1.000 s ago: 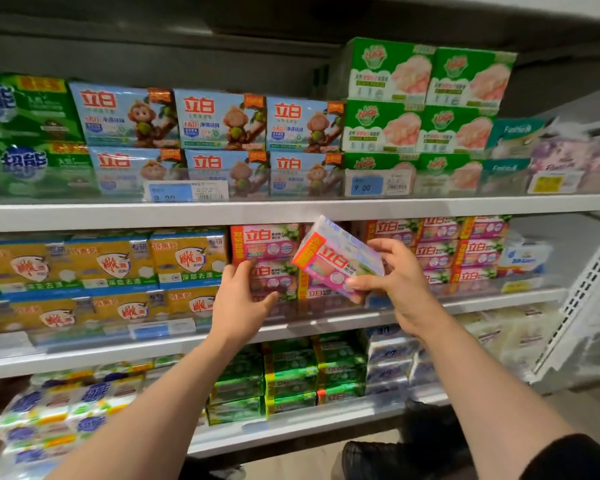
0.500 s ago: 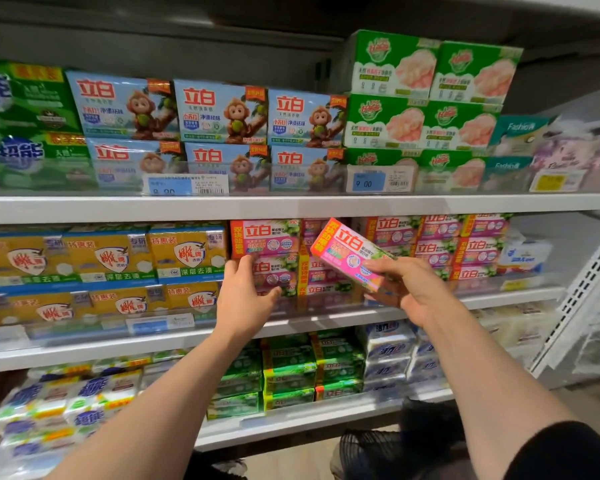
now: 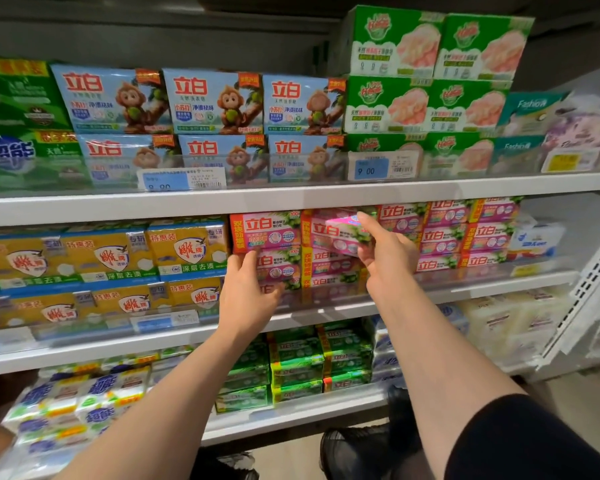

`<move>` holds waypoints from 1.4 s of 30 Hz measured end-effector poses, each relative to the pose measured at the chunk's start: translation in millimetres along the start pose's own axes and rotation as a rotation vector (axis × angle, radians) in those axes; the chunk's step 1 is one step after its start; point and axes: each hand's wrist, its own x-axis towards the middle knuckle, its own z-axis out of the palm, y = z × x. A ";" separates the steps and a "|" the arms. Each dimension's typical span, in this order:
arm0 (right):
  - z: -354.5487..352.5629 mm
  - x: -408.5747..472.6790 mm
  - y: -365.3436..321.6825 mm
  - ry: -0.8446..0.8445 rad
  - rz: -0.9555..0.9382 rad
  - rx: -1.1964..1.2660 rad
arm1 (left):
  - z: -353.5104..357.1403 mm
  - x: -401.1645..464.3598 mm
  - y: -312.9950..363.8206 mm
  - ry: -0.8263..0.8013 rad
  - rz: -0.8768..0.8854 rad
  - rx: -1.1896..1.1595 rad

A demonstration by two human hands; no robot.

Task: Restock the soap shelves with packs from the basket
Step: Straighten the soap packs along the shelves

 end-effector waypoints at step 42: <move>28.4 -19.9 39.6 0.056 -0.600 -0.739 | 12.9 -4.6 8.3 0.198 0.003 0.061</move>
